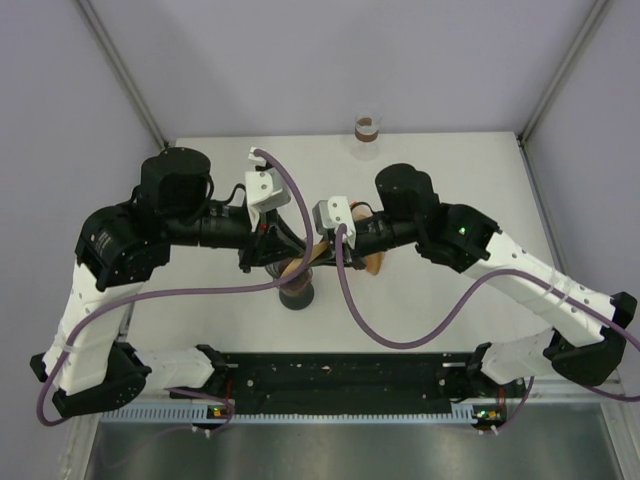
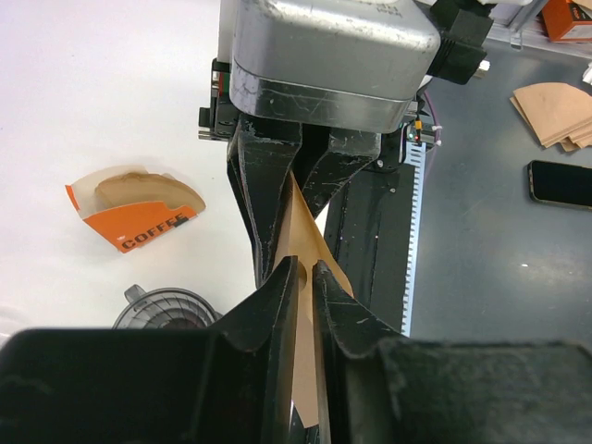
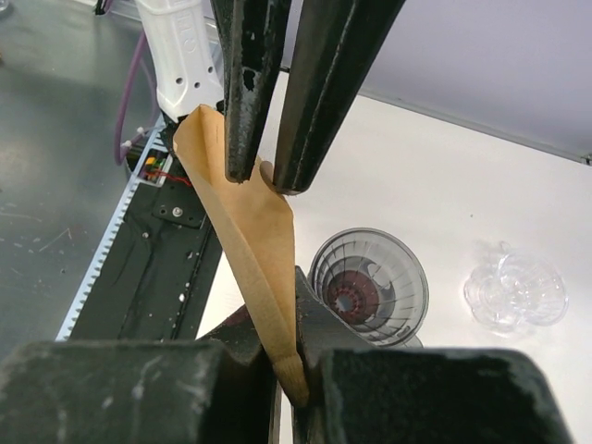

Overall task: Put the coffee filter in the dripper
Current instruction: Adjust the coffee filter.

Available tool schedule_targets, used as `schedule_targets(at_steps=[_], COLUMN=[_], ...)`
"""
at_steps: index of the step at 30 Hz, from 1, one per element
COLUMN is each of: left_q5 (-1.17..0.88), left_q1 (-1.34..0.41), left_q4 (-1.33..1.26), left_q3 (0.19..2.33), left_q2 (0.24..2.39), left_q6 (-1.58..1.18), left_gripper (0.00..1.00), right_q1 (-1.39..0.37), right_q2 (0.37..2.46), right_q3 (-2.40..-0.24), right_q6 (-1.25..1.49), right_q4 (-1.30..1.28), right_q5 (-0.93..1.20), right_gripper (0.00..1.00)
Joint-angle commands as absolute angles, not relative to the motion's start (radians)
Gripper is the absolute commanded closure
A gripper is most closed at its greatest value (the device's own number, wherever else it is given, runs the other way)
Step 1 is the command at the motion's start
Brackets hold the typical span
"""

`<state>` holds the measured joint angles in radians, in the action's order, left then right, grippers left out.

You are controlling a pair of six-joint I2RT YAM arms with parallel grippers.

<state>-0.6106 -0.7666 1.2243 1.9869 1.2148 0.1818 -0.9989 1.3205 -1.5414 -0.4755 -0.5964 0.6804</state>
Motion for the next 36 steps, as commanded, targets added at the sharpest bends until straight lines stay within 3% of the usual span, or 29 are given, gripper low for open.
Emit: schedule_targets(at_steps=[1,11,17,32,36], left_q5=[-0.609,-0.562,-0.497,-0.359,-0.339], left_q1=[-0.769,-0.769,-0.770,-0.770,-0.770], left_q4=[1.204,1.204,1.197,1.189,1.189], left_q3=[1.990,1.982,1.982,1.999,1.999], left_q2=[1.203,1.206,1.212,1.212,1.213], left_q6=[0.175,0.178,0.176,0.221,0.218], left_gripper=[0.81,0.74,0.62,0.53,0.41], right_q1=[-1.008,-1.008,-1.008,-1.008,-1.008], right_q2=[1.331,1.335,1.333,1.338,1.335], right_q3=[-1.601,-1.605,-1.605,-1.606,-1.606], right_q6=[-0.465,-0.462,-0.460,-0.462,-0.465], right_q4=[-0.578,-0.578,-0.580,-0.577,-0.577], right_q5=[0.672,0.667,0.669,0.629,0.626], right_gripper=[1.00,1.00,1.00,1.00,1.00])
